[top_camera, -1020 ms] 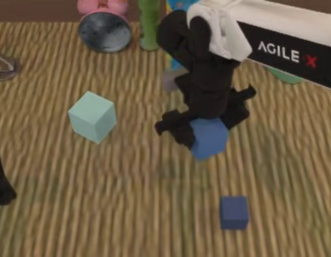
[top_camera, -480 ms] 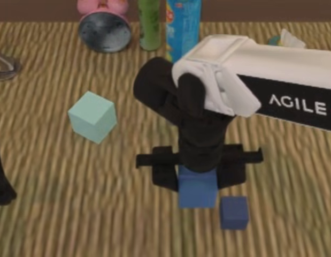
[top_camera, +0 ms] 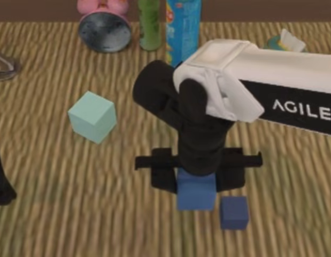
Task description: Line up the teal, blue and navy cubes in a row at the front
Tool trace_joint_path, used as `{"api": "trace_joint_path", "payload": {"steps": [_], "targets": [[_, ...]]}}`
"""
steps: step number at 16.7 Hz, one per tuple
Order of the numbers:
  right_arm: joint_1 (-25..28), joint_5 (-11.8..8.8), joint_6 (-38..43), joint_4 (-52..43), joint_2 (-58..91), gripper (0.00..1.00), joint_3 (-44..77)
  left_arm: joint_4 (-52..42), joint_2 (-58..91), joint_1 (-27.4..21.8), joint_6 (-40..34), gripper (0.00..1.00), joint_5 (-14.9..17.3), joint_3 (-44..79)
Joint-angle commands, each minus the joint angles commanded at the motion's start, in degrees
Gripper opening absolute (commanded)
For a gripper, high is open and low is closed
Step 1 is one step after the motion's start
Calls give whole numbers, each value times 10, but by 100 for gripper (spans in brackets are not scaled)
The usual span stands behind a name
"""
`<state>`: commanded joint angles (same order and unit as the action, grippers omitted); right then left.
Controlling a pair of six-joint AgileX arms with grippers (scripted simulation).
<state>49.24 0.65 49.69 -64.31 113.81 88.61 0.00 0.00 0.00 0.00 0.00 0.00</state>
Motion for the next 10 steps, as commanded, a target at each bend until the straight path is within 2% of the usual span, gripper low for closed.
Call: {"api": "trace_joint_path", "payload": {"steps": [6,10], "targets": [[4,0,3,116,35,0,-78,0,0,0,0,100,0,0],[5,1,4,136,42,0,-93,0,0,0,0,100,0,0]]}}
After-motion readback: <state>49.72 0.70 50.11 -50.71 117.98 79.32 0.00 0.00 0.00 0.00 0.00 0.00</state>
